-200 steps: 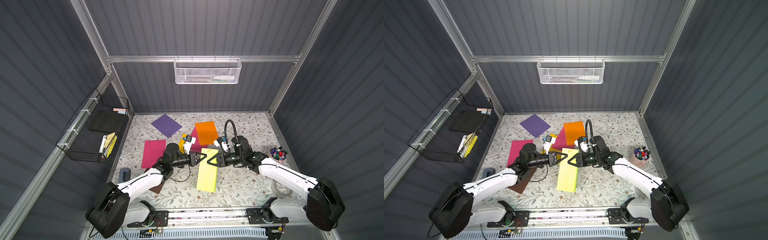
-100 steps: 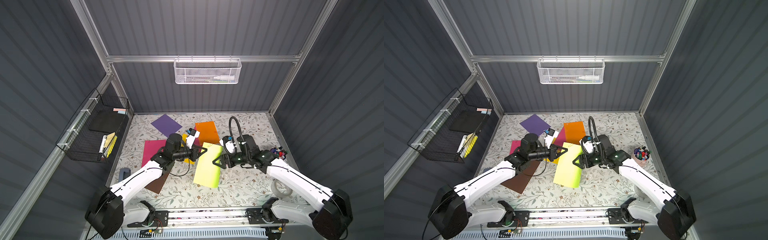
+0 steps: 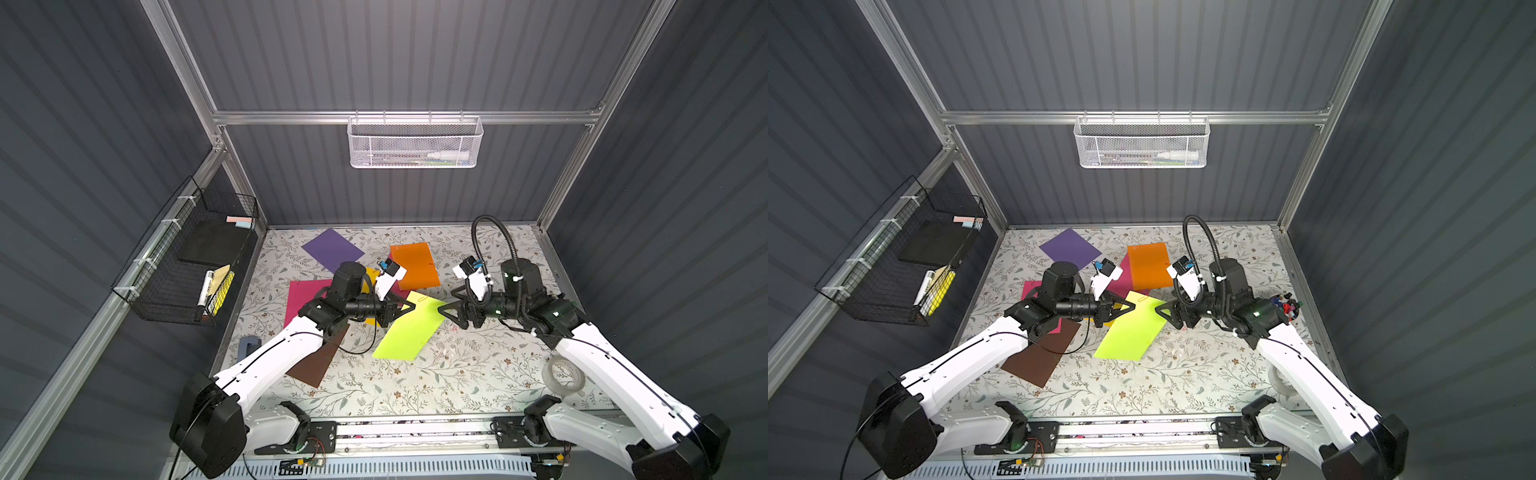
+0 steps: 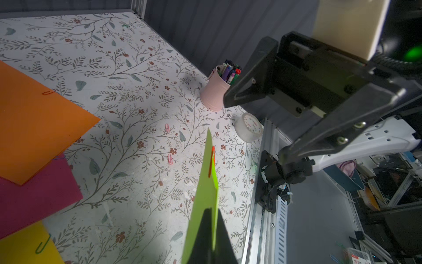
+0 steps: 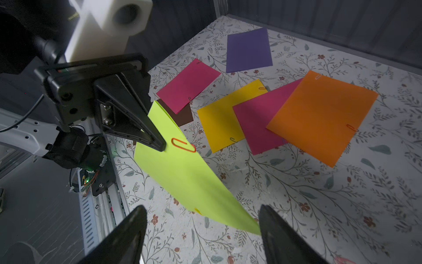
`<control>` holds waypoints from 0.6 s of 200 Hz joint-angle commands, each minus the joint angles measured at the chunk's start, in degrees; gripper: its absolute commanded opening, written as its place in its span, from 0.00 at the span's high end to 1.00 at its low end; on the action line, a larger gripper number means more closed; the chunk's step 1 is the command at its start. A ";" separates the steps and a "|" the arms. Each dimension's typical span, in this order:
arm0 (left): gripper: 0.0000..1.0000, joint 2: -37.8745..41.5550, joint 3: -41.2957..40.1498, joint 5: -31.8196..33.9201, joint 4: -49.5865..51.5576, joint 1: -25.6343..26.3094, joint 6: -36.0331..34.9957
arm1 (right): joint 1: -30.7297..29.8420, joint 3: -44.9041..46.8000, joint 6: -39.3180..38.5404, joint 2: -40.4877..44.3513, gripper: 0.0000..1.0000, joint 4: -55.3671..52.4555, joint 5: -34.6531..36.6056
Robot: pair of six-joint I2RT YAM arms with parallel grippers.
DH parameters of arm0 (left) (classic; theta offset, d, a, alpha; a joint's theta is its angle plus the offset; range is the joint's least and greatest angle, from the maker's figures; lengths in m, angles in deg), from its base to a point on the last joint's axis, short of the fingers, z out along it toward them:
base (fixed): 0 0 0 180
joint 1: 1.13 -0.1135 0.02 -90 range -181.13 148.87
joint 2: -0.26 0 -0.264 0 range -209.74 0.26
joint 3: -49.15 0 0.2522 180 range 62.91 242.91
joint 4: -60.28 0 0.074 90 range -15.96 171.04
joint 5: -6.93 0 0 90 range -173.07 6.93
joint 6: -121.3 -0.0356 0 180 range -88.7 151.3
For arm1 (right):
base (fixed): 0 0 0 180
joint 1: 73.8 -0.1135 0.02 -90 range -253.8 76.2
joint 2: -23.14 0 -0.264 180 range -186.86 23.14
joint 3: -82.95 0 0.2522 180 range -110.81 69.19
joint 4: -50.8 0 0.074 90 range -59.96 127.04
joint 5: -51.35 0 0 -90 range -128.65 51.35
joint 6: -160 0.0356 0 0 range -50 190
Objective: Unclip the paperclips from the documents
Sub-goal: Pick up the document from the center of the board, then remove the paper clip from the document.
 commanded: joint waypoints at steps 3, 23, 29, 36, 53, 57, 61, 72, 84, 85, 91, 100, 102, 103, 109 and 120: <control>1.00 1.37 2.83 -5.47 2.21 0.41 -3.86 | 1.55 -4.25 -7.09 -5.22 0.24 0.58 -11.83; 1.00 1.25 3.49 -7.19 2.89 0.89 -5.05 | 2.30 -5.63 -9.09 -8.46 0.27 1.33 -20.70; 1.00 1.27 3.57 -7.41 3.00 1.00 -5.24 | 2.51 -5.85 -9.59 -9.01 0.27 1.52 -23.32; 1.00 1.18 3.82 -7.50 3.26 1.05 -5.49 | 2.66 -6.19 -9.73 -9.40 0.28 1.66 -25.69; 1.00 1.01 4.13 -7.93 3.46 1.20 -6.14 | 2.66 -6.69 -10.19 -10.53 0.32 1.96 -30.58; 1.00 1.02 4.24 -7.99 3.61 1.20 -6.27 | 2.66 -6.81 -10.17 -10.93 0.34 2.04 -31.27; 1.00 1.10 4.31 -8.03 3.72 1.20 -6.51 | 2.68 -6.91 -10.06 -11.37 0.36 1.99 -32.17; 1.00 1.27 4.48 -8.12 3.55 1.19 -6.76 | 2.88 -7.65 -11.30 -12.51 0.42 -0.13 -33.73; 1.00 1.34 4.49 -8.33 3.54 1.21 -6.81 | 3.06 -8.77 -12.80 -13.63 0.50 -3.85 -35.10; 1.00 1.35 4.54 -8.36 3.55 1.20 -6.84 | 3.08 -8.82 -12.96 -13.69 0.50 -4.11 -35.31; 1.00 1.28 4.60 -8.62 3.86 1.19 -7.06 | 3.19 -9.23 -13.65 -14.23 0.53 -5.33 -36.00; 1.00 1.36 4.34 -9.28 3.90 1.20 -7.13 | 3.36 -9.69 -14.59 -14.75 0.58 -6.60 -36.94; 1.00 1.37 4.29 -9.34 3.90 1.20 -7.13 | 3.36 -9.77 -14.61 -14.79 0.59 -6.79 -37.00; 1.00 1.41 4.27 -9.39 3.90 1.20 -7.09 | 3.36 -9.80 -14.62 -14.84 0.60 -6.89 -37.01; 1.00 1.50 4.25 -9.57 3.91 1.20 -7.12 | 3.47 -9.84 -14.97 -15.17 0.64 -7.40 -37.39; 1.00 1.79 3.99 -10.13 4.14 1.20 -7.13 | 3.66 -9.94 -15.07 -15.33 0.69 -7.79 -37.75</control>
